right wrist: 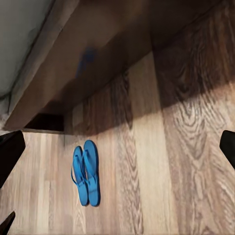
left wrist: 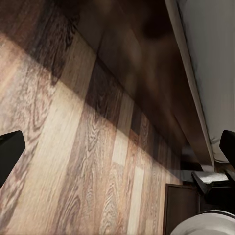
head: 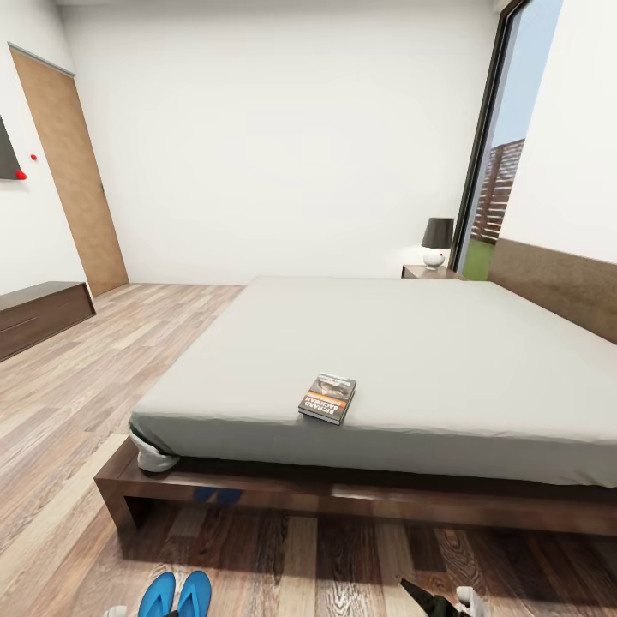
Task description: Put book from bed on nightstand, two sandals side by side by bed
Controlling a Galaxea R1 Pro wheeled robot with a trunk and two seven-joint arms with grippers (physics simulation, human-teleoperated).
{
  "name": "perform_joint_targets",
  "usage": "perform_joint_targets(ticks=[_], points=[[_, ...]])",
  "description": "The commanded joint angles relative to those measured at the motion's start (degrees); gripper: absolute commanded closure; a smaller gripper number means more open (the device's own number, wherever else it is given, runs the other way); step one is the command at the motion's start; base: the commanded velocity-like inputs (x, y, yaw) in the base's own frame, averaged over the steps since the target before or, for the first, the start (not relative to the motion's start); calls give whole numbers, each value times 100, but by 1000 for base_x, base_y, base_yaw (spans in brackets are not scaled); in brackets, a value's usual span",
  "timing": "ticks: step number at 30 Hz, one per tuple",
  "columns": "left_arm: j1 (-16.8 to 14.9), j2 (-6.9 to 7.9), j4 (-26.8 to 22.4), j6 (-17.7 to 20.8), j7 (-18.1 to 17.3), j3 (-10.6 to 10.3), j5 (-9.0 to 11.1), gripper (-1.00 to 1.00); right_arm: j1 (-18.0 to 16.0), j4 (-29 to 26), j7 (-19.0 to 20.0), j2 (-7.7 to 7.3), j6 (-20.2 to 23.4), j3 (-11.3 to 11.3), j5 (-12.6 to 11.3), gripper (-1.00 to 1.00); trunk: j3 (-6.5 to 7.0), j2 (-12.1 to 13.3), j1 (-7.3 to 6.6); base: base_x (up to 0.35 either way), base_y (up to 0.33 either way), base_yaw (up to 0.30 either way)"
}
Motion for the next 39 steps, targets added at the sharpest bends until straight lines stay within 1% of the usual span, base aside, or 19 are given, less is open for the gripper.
perform_joint_targets(ticks=[1, 5, 6, 7, 9, 13, 16, 18, 19, 25, 29, 32, 36, 39], points=[[-2, -4, -1, 60, -22, 30, -8, -100, -8, -192, 5, 0, 107, 17, -65, -100, -6, -2, -1, 0, 0, 0], [-2, -10, -1, 60, -41, 30, -3, -100, -30, -585, -16, 10, 305, -21, -121, -100, -6, -2, -1, 0, 0, 0], [-2, -10, -1, 60, -41, 30, -3, -100, -30, -585, -16, 10, 305, -21, -121, -100, -6, -2, -1, 0, 0, 0], [-2, -19, -1, 60, -45, 30, -2, -100, -49, -780, -24, 14, 480, -74, -222, -100, -6, -2, -1, 0, 0, 0], [-2, -26, 0, 57, -47, 30, -2, -100, -87, -945, -30, 33, 694, -124, -372, -100, -6, -2, -1, 0, 0, 0], [-2, -29, -1, 59, -55, 30, 0, -100, -229, -1123, -97, 135, 1088, -188, -697, -100, -6, -2, -1, 0, 0, 0], [-2, -31, -1, 60, -60, 29, 0, -100, -377, -1189, -210, 206, 1277, -210, -908, -100, -6, -2, -1, 0, 0, 0], [-2, -33, 0, 60, -63, 29, -3, -100, -495, -1222, -304, 283, 1357, -222, -1033, -100, -6, -2, -1, 0, 0, 0], [-3, -33, 0, 60, -65, 29, -6, -100, -608, -1243, -397, 379, 1409, -231, -1132, -100, -6, -2, -1, 0, 0, 0], [-2, -24, 0, 57, -62, 29, -8, -100, -955, -1271, -733, 658, 1482, -252, -1355, -100, -6, -2, -1, 0, 0, 0], [-2, -33, 0, 50, -44, 29, -9, -100, -1226, -1277, -1008, 817, 1529, -257, -1604, -100, -6, -2, -1, 0, 0, 0], [-2, -40, 0, 50, -36, 29, -9, -100, -1426, -1285, -1184, 885, 1611, -258, -1879, -100, -6, -2, -1, 0, 0, 0], [-2, -40, 0, 54, -48, 29, -4, -100, -1645, -1293, -1327, 928, 1726, -259, -2256, -100, -6, -2, -1, 0, 0, 0], [-2, -39, 0, 57, -59, 29, -2, -100, -1756, -1300, -1398, 942, 1772, -259, -2453, -100, -6, -2, -1, 0, 0, 0]])
